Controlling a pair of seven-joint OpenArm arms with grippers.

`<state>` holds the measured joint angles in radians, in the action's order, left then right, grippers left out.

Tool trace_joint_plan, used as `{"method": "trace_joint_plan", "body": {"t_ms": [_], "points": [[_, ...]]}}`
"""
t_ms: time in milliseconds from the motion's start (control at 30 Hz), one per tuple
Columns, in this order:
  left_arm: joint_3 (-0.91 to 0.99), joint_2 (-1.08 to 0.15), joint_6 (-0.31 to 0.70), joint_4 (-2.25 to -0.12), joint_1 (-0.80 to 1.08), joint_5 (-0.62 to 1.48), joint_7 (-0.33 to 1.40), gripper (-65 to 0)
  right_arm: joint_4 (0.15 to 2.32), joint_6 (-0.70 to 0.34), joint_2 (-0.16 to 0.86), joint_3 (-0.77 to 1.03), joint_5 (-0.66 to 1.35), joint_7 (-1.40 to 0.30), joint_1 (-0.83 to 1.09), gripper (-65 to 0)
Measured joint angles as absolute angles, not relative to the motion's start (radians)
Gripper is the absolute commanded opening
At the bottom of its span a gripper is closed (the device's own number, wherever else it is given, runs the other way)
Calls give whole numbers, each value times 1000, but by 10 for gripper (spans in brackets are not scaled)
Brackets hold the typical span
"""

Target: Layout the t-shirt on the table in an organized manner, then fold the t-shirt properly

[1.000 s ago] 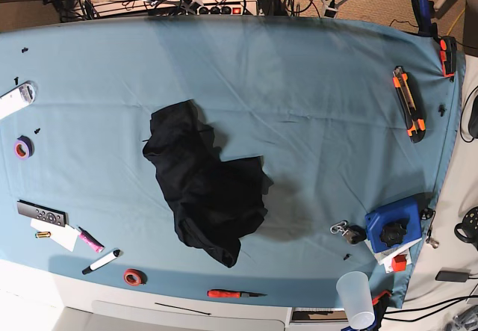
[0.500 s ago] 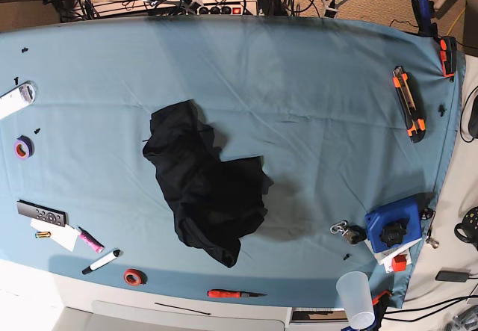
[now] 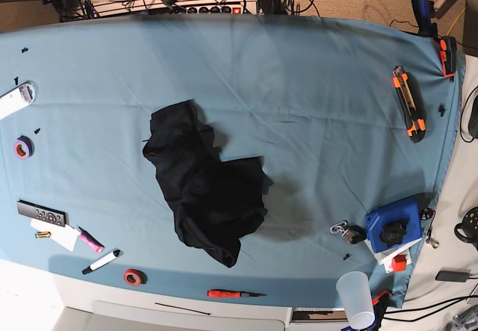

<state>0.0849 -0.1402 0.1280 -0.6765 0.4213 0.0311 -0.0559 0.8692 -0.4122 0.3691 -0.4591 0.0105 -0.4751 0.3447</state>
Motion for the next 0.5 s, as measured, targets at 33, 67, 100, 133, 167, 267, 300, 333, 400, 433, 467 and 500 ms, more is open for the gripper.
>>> {"method": "trace_joint_plan", "body": {"t_ms": [33, 67, 100, 133, 167, 267, 300, 333, 400, 433, 467, 500], "points": [[86, -151, 124, -715, 445, 46, -59, -650, 911, -413, 388, -459, 21, -494, 373, -650], [86, -162, 126, -756, 472, 59, -57, -650, 953, -413, 406, -459, 26, -512, 397, -650], [85, -170, 127, -797, 501, 67, -52, -650, 995, -412, 422, -459, 23, -525, 422, -650], [85, -178, 126, -838, 530, 73, -39, -650, 1036, -411, 437, -459, 24, -533, 447, -650], [85, -183, 128, -883, 561, 73, -13, -650, 1079, -412, 450, -459, 23, -550, 472, -650], [86, -197, 128, -1016, 654, 91, 51, -650, 1194, -395, 474, -451, 25, -595, 551, -650], [87, -201, 128, -1061, 682, 105, 65, -650, 1229, -381, 473, -437, 26, -614, 581, -650], [87, -205, 128, -1108, 710, 130, 79, -650, 1262, -366, 471, -416, 28, -628, 612, -650], [88, -215, 127, -1205, 766, 156, 104, -650, 1335, -366, 471, -366, 66, -635, 671, -650], [88, -216, 126, -1249, 789, 155, 120, -650, 1374, -368, 470, -337, 88, -637, 696, -650], [90, -216, 126, -1294, 813, 158, 136, -650, 1415, -368, 467, -303, 107, -648, 719, -650], [89, -215, 128, -1339, 836, 159, 143, -650, 1457, -366, 464, -269, 115, -662, 736, -650]]}}
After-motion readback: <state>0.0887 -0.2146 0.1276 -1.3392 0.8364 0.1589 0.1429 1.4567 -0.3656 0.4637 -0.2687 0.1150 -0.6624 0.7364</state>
